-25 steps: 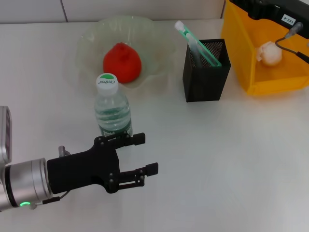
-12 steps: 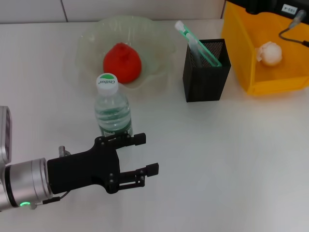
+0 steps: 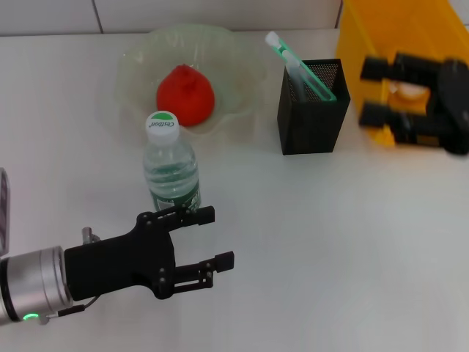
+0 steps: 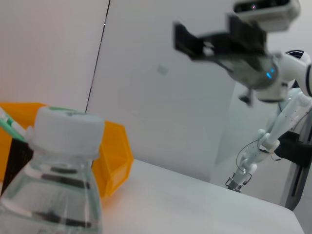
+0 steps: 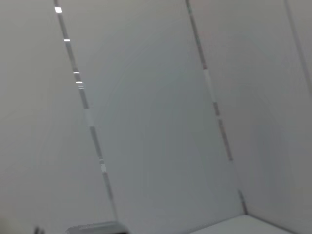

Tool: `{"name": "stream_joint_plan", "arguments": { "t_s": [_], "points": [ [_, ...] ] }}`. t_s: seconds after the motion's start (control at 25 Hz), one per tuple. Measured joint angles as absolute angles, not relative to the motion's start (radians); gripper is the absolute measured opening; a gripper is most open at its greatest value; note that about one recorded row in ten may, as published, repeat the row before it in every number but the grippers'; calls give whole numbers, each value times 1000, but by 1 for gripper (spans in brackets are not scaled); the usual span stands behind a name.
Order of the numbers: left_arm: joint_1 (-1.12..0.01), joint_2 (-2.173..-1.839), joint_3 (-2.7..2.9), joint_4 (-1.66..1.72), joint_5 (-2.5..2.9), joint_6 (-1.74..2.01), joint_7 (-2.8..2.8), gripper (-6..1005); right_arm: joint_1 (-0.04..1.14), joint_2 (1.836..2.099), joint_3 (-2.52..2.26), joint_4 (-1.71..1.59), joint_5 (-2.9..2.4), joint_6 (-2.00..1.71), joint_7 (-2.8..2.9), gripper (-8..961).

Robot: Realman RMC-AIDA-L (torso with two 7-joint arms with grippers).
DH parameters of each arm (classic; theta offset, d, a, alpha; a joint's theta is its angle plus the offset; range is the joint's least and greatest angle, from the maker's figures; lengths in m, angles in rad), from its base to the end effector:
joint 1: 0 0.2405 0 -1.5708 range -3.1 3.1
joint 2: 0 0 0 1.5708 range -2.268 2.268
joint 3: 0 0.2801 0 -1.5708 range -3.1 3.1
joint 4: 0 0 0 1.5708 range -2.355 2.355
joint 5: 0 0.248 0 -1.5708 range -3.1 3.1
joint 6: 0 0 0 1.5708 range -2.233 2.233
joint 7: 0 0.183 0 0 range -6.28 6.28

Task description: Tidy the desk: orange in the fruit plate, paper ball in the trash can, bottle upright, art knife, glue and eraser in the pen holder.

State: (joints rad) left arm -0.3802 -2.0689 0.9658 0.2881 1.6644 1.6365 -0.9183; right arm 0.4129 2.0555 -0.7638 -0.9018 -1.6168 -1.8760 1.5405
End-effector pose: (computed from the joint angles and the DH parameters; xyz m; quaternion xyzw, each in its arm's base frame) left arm -0.3096 0.2800 -0.1098 -0.9205 -0.1729 -0.3399 0.0853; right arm 0.2316 0.3495 0.0381 -0.9057 0.1406 0.3922 0.0777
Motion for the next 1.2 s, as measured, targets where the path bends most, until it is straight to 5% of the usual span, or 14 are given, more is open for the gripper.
{"name": "stream_joint_plan", "arguments": {
  "t_s": [0.2,1.2],
  "points": [
    [-369,-2065,956,294,1664,1641,-927,781,303,2049,-762,-660,-1642,-1944,1260,754],
    [-344,-2040,949,298,1669,1663,-942,781,342,2062,-761,-504,-1943,-1854,1095,753]
  ]
}}
